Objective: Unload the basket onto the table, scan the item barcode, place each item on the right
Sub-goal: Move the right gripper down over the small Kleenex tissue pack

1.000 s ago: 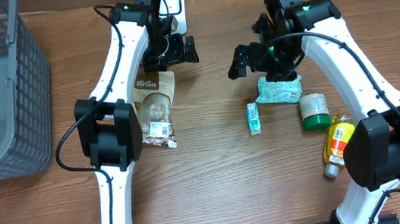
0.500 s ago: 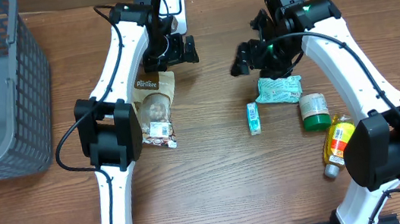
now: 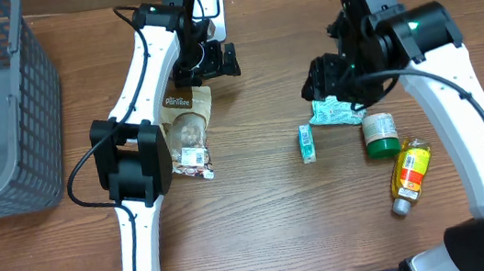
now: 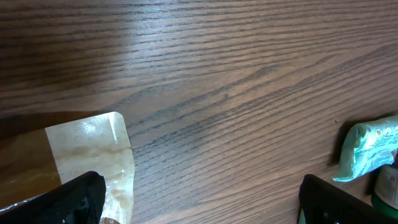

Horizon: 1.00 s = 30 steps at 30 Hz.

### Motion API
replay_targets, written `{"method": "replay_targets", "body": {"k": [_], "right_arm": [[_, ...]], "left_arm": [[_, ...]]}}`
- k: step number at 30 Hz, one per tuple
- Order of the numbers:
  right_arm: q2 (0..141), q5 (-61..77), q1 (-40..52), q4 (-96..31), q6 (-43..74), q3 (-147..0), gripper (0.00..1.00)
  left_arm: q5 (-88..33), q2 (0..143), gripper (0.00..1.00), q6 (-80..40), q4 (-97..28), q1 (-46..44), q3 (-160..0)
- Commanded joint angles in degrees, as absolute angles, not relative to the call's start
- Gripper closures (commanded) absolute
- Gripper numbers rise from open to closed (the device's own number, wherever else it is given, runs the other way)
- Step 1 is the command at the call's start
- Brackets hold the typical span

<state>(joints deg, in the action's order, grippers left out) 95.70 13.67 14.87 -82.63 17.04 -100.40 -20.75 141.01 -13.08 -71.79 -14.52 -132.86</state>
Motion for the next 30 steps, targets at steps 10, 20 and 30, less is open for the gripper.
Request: {"method": "replay_targets", "body": {"k": [10,20,30], "right_arm": [[96.14,-2.2,22.57,-76.27,28.56,-93.08,0.13],[97.56,0.25,22.87,-70.63,28.53,-84.71,0.17],[97.97,0.03,22.76,-58.17,28.51,-72.99,0.25]], "left_arm": [[-20.36,138.32,0.0,-11.6,-71.7,-14.66,-133.34],[-20.36,138.32,0.0,-11.6,-71.7,-14.66,-133.34],[-20.36,138.32,0.0,-11.6,-71.7,-14.68,-133.34]]}}
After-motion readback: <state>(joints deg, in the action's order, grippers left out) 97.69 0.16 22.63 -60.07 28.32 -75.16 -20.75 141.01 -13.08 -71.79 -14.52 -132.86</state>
